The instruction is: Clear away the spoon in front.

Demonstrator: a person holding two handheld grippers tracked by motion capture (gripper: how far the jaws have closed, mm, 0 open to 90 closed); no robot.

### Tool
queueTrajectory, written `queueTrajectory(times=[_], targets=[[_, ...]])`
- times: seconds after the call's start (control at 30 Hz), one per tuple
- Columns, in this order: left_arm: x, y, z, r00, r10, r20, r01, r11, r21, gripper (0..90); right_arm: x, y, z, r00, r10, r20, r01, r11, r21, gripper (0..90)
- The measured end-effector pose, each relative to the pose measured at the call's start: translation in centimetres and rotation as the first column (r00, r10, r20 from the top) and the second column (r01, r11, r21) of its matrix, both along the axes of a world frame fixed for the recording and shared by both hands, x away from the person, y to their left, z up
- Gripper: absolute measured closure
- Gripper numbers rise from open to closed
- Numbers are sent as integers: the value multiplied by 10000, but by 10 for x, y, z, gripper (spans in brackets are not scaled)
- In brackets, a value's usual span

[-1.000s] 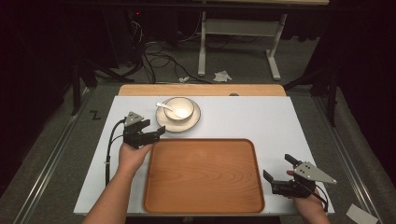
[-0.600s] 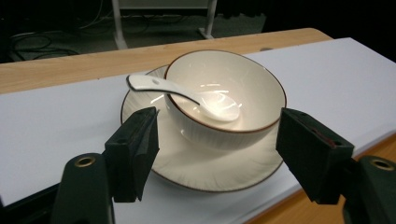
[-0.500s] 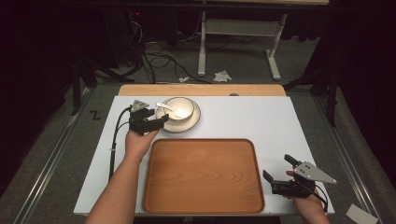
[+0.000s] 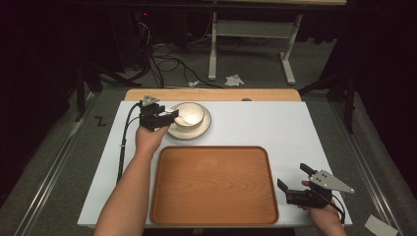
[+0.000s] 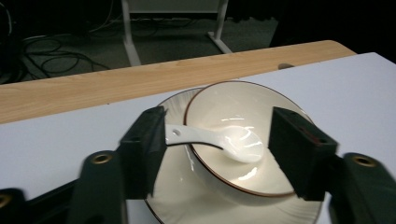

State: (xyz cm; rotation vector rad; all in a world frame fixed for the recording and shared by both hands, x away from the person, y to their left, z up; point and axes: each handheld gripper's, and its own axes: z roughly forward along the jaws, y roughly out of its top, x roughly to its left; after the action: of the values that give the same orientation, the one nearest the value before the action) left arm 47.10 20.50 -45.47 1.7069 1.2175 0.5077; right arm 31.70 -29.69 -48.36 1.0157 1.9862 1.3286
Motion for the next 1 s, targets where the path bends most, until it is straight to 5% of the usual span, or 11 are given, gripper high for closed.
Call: queueTrajectory(times=[0.17,0.2,0.43,0.63,0.67,1.0], targets=[[9,-2,2,10000,70,-3,-70,9999,-80,881,1,-2,-1,10000,-78,-38,79,10000,52,11],[12,-2,3,9999,108,-12,-108,9999,-53,900,1,-2,-1,9999,-91,-47,91,9999,52,11],[27,-1,6,9997,203,104,-202,9998,-40,900,1,-1,-2,9998,-114,-135,115,9999,42,11],[42,-1,2,9953,943,220,-947,9954,162,900,2,-1,-3,9995,-206,-238,210,9997,139,11],[46,-2,-1,9927,1208,4,-1208,9922,299,900,2,-1,-3,9994,-200,-267,204,9997,151,11],[61,-6,-1,9859,1671,-26,-1669,9853,355,900,1,-2,-4,9994,-195,-284,199,9997,146,15]])
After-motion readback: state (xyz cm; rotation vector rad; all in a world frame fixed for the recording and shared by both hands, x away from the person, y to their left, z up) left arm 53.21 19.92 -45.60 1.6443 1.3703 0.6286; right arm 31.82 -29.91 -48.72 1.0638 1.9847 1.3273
